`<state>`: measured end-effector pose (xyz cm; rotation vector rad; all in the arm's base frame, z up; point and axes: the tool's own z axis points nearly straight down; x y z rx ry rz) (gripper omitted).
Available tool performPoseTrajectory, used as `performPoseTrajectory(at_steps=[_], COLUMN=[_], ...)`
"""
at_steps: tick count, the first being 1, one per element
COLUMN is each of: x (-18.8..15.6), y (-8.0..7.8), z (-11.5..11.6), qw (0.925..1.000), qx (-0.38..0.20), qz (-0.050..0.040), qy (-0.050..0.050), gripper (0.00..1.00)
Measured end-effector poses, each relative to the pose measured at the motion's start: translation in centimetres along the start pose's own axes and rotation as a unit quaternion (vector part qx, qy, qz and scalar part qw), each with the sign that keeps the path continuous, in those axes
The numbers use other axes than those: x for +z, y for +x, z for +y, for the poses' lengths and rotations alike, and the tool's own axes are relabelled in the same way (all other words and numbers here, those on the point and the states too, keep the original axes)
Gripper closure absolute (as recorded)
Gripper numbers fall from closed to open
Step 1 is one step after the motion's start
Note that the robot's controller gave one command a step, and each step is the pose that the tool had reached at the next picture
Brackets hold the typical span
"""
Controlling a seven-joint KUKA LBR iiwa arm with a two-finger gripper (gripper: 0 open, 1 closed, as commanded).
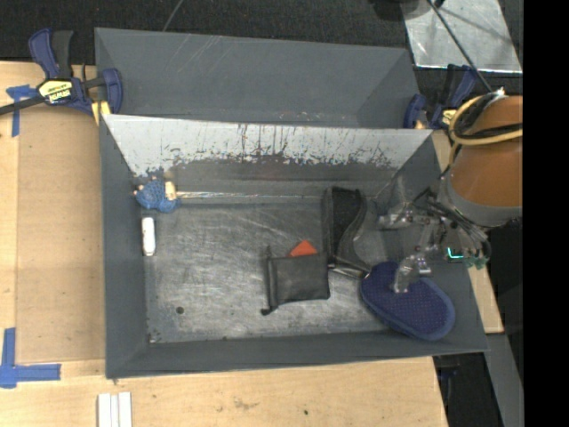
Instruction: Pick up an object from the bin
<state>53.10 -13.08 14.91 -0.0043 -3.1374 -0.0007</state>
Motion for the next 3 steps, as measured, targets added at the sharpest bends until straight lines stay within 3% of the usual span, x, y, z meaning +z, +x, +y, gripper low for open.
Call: performPoseTrajectory(at_steps=[1, 2, 3], x=[7.0, 6.8, -7.8], y=[2.9, 3.0, 3.2], z=[-0.7, -0.6, 2.2], qw=[0.9995, 0.9996, 0.9955], qx=[0.03, 0.027, -0.094], qz=[-0.0147, -0.0088, -0.0074], qy=[0.002, 0.001, 0.002], gripper=[0.0, 1.0, 1.0])
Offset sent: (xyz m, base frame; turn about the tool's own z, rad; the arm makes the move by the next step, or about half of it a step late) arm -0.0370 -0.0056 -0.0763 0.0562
